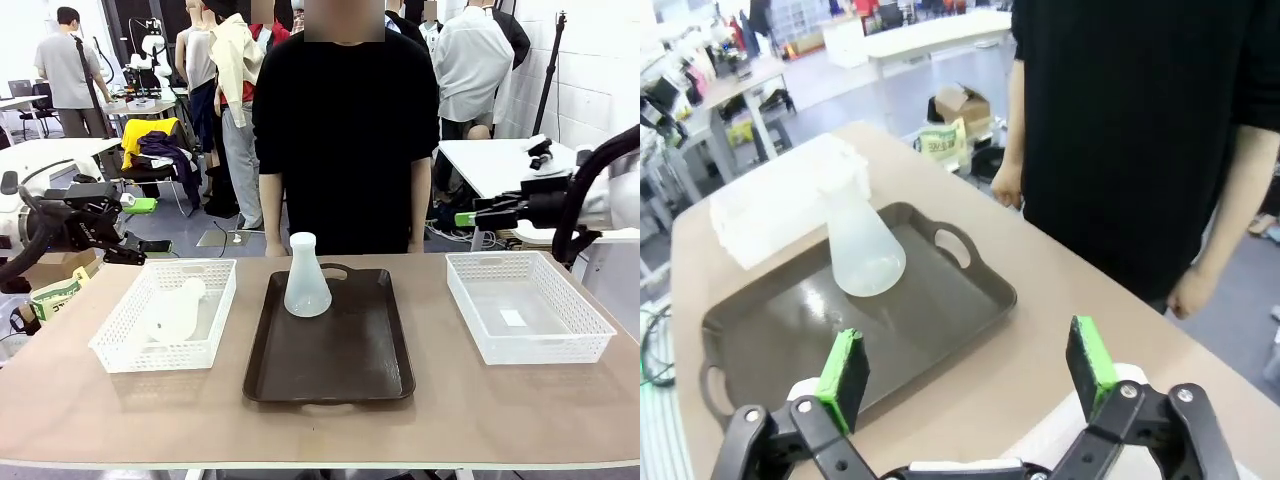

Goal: Prepare the laboratory tools.
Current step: Pick up the Big flask that the person points to.

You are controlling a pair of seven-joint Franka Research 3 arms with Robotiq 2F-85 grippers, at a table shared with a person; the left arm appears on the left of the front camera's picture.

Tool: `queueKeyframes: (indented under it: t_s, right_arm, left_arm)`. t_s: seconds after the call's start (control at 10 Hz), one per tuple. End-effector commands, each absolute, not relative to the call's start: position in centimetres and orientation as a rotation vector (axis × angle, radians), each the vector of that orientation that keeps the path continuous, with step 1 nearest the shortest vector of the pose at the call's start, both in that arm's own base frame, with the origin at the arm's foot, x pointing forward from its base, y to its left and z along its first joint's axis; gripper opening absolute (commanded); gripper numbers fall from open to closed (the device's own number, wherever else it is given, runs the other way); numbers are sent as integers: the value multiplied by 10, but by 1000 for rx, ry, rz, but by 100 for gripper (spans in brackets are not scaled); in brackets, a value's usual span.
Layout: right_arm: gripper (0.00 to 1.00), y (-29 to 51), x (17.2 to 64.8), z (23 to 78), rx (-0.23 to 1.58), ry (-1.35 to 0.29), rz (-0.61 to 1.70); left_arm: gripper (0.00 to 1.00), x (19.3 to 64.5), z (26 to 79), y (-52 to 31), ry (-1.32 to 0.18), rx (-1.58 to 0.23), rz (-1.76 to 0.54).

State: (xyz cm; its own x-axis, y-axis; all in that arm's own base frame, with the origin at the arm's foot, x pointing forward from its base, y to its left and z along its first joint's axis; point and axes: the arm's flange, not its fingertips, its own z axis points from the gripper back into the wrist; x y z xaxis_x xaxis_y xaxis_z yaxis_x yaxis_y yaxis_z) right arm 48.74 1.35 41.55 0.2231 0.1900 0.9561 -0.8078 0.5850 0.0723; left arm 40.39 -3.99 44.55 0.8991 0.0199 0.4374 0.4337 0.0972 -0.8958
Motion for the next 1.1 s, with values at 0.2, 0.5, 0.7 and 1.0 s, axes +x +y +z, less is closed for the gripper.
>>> queueKeyframes:
  t_s: [0.2, 0.5, 0.7, 1.0]
  right_arm:
    - [100, 8, 483, 399, 745, -1240, 794]
    - [100, 5, 481, 408, 716, -1195, 773]
    - [100, 5, 481, 408, 716, -1195, 773]
    - [100, 5, 481, 408, 716, -1195, 773]
  left_arm:
    - [100, 403, 448, -39, -387, -1459, -319]
    - [100, 403, 448, -39, -387, -1459, -319]
    - [100, 403, 448, -39, -387, -1459, -319]
    - [100, 403, 448, -39, -387, -1459, -319]
